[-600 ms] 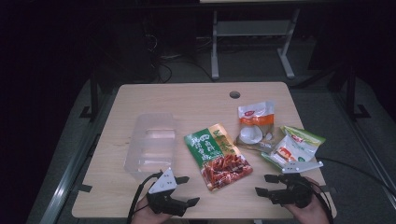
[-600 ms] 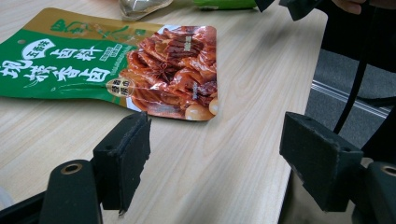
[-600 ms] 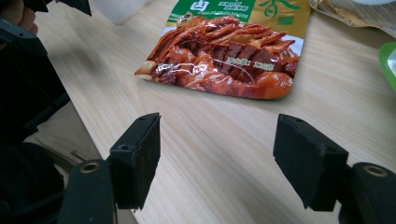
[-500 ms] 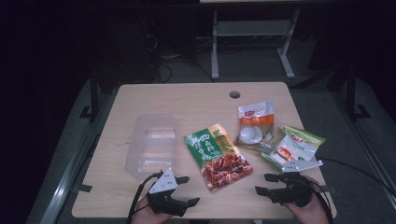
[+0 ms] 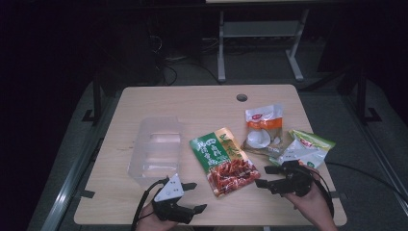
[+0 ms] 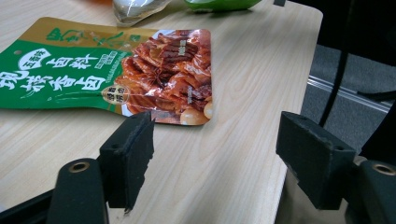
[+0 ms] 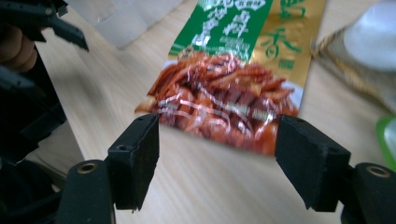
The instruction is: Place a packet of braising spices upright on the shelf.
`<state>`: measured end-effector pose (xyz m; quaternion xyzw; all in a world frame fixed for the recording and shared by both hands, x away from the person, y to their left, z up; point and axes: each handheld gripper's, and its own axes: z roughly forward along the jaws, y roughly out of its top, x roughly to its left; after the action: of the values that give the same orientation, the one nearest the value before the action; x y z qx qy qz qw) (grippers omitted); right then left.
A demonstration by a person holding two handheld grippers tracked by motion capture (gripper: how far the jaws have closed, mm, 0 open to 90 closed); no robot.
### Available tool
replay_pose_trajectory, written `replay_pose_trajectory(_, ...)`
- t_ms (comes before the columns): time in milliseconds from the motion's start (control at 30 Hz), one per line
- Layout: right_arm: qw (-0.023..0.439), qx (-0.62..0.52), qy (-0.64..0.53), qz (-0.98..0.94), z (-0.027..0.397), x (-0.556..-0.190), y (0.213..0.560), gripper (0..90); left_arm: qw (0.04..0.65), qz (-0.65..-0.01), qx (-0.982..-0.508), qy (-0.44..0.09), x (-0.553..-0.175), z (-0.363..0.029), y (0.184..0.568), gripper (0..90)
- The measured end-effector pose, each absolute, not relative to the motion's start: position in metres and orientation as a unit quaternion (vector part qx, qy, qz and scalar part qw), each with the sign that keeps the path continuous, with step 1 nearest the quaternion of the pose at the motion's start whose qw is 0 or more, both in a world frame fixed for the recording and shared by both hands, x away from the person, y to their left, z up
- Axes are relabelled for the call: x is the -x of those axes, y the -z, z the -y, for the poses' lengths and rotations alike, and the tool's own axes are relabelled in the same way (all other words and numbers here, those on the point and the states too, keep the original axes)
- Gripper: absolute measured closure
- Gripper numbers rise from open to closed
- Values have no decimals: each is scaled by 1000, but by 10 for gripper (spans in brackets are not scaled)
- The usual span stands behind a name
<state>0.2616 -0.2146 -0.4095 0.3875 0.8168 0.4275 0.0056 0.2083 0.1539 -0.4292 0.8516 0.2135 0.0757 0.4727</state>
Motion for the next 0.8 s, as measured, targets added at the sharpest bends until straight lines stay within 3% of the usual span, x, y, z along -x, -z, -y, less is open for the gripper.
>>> replay_pose_trajectory(367, 1, -377, -411, -830, 186, -315, 394, 313, 466, -217, -854, -85, -223, -136, 423, 336)
replay_pose_trajectory(600, -5, -378, -385, -842, 167, -352, 388, 315, 452, -221, -860, -91, -239, -117, 431, 474)
replay_pose_trajectory(800, -6, -380, -370, -848, 153, -378, 391, 335, 428, -227, -870, -89, -254, -105, 443, 665)
